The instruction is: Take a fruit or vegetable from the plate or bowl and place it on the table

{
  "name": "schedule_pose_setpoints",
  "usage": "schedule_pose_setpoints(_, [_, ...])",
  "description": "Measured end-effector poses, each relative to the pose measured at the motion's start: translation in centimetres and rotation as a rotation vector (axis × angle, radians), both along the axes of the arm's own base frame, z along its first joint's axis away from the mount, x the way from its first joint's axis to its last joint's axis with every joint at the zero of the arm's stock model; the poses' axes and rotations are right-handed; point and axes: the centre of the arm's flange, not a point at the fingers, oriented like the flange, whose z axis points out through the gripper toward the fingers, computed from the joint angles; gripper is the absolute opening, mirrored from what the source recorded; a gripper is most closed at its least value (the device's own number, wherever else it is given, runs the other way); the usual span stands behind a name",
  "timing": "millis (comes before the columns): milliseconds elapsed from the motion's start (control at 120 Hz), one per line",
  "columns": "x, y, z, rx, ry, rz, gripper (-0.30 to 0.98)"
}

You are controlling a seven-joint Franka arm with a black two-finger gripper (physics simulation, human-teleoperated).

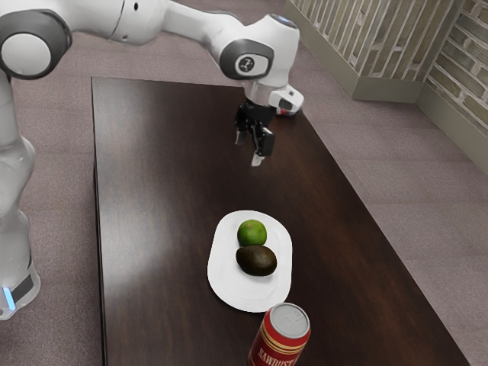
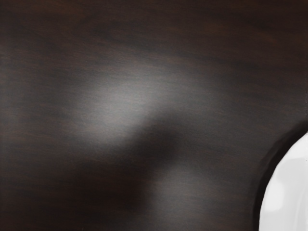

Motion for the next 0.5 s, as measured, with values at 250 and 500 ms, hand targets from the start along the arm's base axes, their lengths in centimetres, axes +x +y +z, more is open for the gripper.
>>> schedule_pose_setpoints(250, [-0.9,-10.7,0.6,-0.014,-0.048,-0.201,0.68])
schedule_pose_setpoints(500, [-1.3,-10.7,0.4,-0.018,-0.055,-0.205,0.68])
